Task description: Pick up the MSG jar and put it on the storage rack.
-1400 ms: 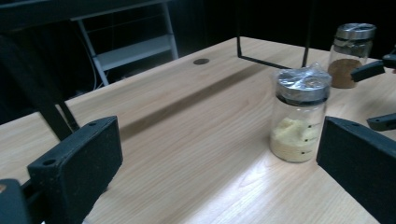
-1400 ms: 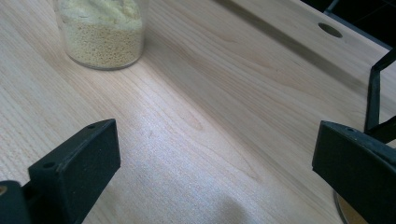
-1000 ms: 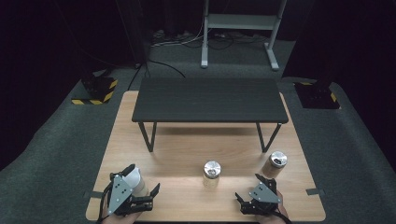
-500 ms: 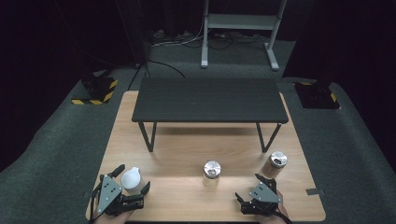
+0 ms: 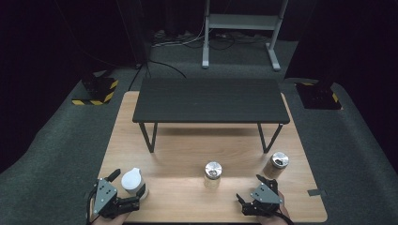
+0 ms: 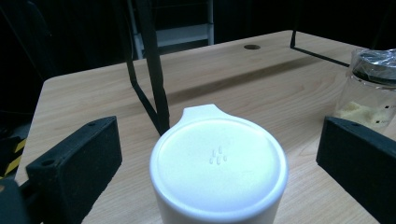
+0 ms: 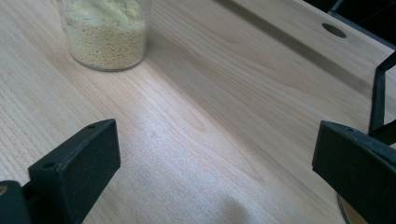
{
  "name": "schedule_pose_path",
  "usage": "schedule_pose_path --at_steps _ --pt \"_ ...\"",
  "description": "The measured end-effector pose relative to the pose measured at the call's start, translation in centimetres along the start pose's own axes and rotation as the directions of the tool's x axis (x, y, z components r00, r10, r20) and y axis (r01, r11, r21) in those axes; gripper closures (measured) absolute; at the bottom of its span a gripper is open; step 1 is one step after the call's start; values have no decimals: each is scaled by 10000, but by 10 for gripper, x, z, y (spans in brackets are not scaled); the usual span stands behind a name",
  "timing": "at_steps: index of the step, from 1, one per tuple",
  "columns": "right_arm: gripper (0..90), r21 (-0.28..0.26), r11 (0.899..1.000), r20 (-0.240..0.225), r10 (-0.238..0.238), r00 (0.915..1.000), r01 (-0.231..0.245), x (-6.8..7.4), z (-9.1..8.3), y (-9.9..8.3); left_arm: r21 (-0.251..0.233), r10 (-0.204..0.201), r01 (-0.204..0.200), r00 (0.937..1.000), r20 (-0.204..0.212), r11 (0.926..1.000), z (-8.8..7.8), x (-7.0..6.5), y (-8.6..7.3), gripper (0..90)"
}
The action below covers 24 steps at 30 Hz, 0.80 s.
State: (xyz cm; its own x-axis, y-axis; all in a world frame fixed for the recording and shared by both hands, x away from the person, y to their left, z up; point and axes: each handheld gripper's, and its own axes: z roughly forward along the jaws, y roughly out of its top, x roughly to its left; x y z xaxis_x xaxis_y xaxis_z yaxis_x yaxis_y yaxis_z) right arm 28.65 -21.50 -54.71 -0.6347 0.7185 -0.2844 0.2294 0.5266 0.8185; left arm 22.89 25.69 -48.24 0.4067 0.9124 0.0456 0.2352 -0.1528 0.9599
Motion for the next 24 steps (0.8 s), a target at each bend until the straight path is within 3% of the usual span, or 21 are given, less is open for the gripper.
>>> schedule_pose_path --at_steps 24 --pt "0 5 10000 22 -24 10000 24 0 0 0 153 -88 87 9999 86 9998 9 1 -24 3"
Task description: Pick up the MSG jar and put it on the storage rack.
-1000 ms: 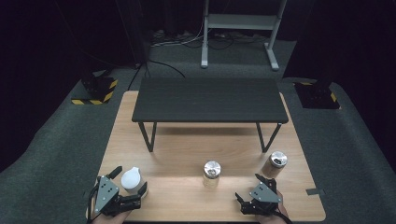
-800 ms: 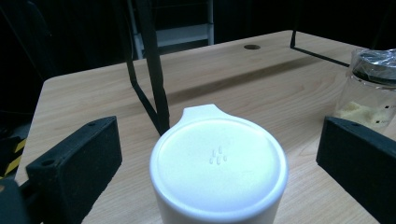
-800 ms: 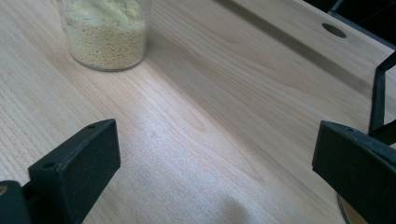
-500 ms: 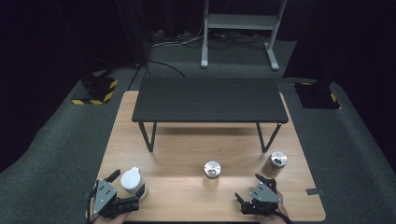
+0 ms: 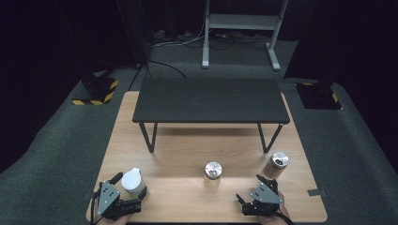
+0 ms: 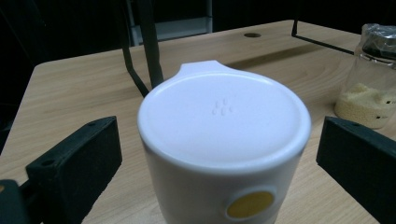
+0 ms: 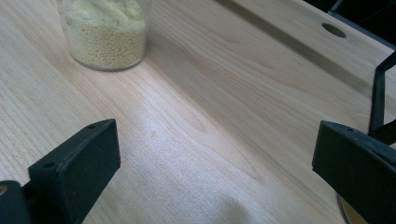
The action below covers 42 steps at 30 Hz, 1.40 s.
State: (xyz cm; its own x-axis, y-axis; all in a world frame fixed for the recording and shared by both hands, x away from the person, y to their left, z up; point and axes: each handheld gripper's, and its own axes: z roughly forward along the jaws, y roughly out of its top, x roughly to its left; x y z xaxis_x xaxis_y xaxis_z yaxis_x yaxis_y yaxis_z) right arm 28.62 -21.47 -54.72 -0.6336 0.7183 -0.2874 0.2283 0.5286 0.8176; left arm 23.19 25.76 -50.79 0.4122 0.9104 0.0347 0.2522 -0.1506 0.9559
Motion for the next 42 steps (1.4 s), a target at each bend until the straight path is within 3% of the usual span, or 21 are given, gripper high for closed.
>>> schedule_pose_path --at_steps 16,24,29,34,38,42 --pt "0 -29 10000 2 39 10000 -39 -1 0 0 37 -260 259 9993 264 9997 5 4 -11 27" --pt "0 -45 10000 -5 60 10000 -60 -1 0 0 169 -433 428 9986 317 9989 6 8 -18 105" --pt "0 -53 10000 -15 81 10000 -81 -1 0 0 -13 -549 550 9979 350 9985 5 11 -22 155" --pt "0 -48 10000 -25 86 10000 -86 -1 0 0 -131 -303 310 9984 477 9994 5 9 -22 217" --pt "0 -53 9999 -24 90 10000 -90 -1 0 0 -210 -354 370 9967 727 9991 4 9 -26 297" --pt "0 -58 10000 -32 74 10000 -74 -1 0 0 -231 -318 335 9969 723 9992 4 9 -26 299"
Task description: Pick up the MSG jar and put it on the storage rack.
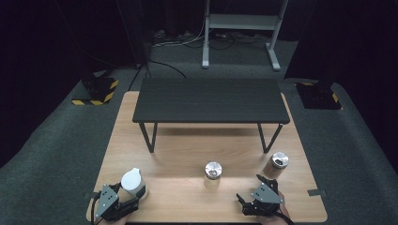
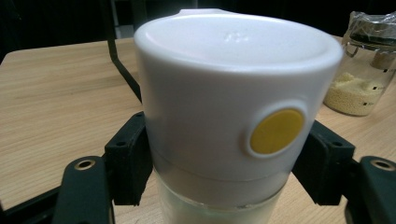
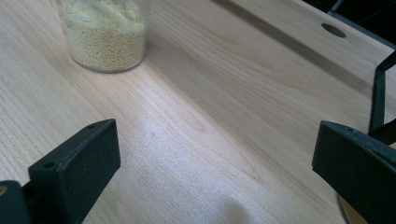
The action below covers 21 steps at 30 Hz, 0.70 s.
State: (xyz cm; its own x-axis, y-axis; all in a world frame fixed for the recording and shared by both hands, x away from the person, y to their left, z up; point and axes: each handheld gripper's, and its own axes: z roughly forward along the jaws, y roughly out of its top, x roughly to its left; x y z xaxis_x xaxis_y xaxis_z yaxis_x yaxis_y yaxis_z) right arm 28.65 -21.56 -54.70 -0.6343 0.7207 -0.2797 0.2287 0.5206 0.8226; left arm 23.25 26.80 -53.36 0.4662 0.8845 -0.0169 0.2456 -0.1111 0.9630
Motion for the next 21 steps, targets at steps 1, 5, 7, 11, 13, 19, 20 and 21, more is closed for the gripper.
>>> schedule_pose_path --at_steps 1,5,7,11,13,19,20,21 --pt "0 -2 10000 -1 19 10000 -19 0 0 0 -19 2 -2 10000 4 10000 0 0 0 300" --pt "0 -10 10000 -17 59 10000 -59 0 0 0 -11 -5 5 10000 28 10000 0 0 0 301" --pt "0 -9 10000 -28 57 10000 -58 0 0 0 -3 -3 3 10000 56 10000 0 1 0 303" --pt "0 -4 10000 -38 24 10000 -24 0 0 0 13 -47 47 9999 149 10000 0 1 1 304" --pt "0 2 10000 -26 -12 10000 13 0 0 0 24 -144 144 9997 199 9999 1 1 2 304" --pt "0 4 10000 -45 -7 10000 7 0 0 0 -8 -58 58 9998 207 10000 1 -1 4 304" --pt "0 14 10000 -46 4 10000 -4 0 0 0 -8 -42 43 9998 191 10000 1 -2 5 304" --pt "0 16 10000 -52 4 10000 -4 0 0 0 -26 -21 22 9998 196 10000 1 -2 5 304"
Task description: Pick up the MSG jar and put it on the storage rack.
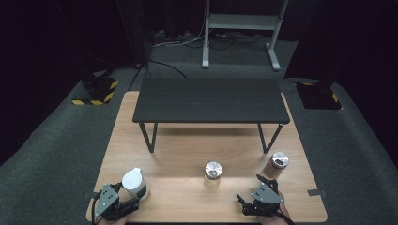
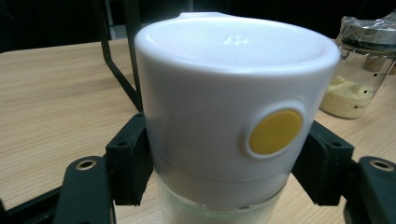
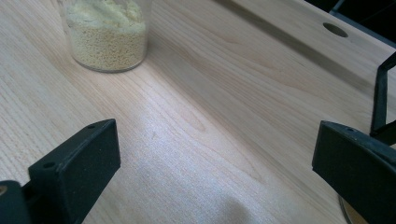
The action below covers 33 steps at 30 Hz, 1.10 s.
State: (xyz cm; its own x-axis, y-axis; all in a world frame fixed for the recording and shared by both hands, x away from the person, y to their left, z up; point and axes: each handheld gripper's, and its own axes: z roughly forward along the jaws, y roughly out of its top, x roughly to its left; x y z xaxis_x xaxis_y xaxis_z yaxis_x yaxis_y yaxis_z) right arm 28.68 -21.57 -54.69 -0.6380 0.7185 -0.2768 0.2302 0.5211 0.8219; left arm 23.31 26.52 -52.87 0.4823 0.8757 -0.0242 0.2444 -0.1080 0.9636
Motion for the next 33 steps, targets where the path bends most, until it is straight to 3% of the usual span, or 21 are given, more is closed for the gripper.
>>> schedule_pose_path --at_steps 19,27,33 --pt "0 23 10000 -30 -62 10000 62 1 0 0 -633 60 -61 10000 -20 9980 -7 -8 17 303" --pt "0 25 10000 -24 -75 10000 76 1 0 0 -964 225 -221 9997 25 9951 -12 -20 38 303" --pt "0 -26 10000 -38 -38 10000 38 0 0 0 -943 449 -437 9989 106 9946 -11 -28 56 303"
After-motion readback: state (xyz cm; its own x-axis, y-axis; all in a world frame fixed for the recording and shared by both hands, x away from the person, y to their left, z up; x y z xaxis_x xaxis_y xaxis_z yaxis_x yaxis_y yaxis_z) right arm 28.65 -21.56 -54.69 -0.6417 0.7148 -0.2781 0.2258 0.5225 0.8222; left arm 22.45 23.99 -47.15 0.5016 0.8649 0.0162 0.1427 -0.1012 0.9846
